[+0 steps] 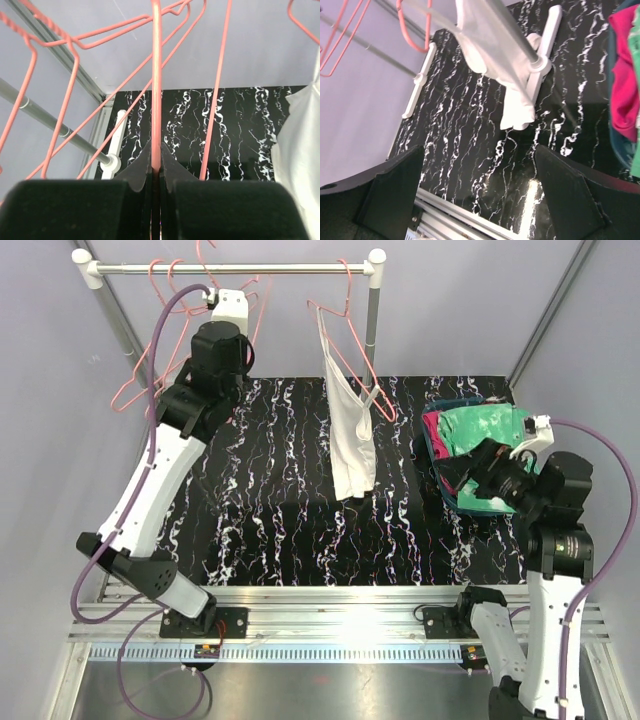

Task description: Remove the trousers from the hanger

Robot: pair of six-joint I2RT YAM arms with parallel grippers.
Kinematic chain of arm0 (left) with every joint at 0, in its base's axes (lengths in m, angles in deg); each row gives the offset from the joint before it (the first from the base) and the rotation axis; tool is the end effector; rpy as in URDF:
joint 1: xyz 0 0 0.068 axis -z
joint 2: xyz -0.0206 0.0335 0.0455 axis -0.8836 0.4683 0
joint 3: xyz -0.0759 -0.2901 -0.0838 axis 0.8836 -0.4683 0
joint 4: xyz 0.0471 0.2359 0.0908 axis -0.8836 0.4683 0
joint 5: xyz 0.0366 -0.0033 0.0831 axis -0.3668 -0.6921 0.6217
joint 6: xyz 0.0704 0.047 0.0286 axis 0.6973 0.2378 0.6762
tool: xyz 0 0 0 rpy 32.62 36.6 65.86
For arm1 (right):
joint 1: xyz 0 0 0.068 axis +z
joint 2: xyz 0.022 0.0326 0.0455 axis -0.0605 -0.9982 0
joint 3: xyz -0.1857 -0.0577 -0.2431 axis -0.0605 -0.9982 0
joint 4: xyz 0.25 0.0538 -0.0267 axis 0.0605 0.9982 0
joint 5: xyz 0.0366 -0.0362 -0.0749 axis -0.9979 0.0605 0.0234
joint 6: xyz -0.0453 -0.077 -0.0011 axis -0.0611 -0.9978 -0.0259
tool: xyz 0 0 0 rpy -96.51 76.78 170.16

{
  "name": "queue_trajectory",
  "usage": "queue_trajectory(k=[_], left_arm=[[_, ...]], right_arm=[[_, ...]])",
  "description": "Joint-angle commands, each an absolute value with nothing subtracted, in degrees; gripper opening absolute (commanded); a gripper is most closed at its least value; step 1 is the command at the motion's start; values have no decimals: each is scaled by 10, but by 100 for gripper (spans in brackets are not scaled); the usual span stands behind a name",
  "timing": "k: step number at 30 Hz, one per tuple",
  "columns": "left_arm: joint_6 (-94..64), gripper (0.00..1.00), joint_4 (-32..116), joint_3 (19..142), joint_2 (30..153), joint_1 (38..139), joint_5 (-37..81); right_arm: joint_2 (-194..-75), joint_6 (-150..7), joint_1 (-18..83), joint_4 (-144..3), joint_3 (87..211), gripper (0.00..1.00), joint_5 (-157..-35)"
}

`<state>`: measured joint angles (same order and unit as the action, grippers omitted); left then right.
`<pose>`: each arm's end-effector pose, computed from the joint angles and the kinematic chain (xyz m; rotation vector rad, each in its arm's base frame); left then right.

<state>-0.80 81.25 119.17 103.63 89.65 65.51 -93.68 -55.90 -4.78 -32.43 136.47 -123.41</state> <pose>0.3225 -0.1166 0.5321 0.0392 1.7780 0.2453 0.1270 0.0276 0.4196 0.0643 1.8616 0.7323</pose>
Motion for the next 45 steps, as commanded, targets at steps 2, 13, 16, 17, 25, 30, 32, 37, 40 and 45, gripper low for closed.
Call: queue_trajectory(k=[2, 13, 16, 17, 25, 30, 32, 37, 40, 45], left_arm=[[6, 0, 755, 1208, 1057, 883, 655], [-7, 0, 776, 1185, 1082, 873, 629], [-11, 0, 795, 1183, 1087, 872, 625], [-15, 0, 805, 1181, 1089, 872, 615], [-53, 0, 844, 1165, 1056, 851, 566], [-71, 26, 843, 1127, 1029, 840, 539], [-79, 50, 838, 1116, 1011, 839, 535], [-109, 67, 829, 1101, 965, 835, 526], [-136, 82, 825, 1079, 911, 830, 516], [-167, 98, 823, 1017, 778, 830, 507]], right_arm=[[-904, -539, -44, -348, 1333, 99, -1302], [-861, -542, -44, -334, 1307, 99, -1314], [-860, -543, -44, -332, 1304, 99, -1314], [-860, -544, -44, -332, 1303, 99, -1313], [-868, -576, -40, -306, 1308, 99, -1282], [-878, -579, -38, -302, 1318, 99, -1279], [-881, -580, -38, -299, 1323, 99, -1275], [-895, -614, -21, -272, 1353, 99, -1232], [-907, -670, 6, -227, 1394, 99, -1154], [-895, -719, 58, -191, 1457, 99, -1016]])
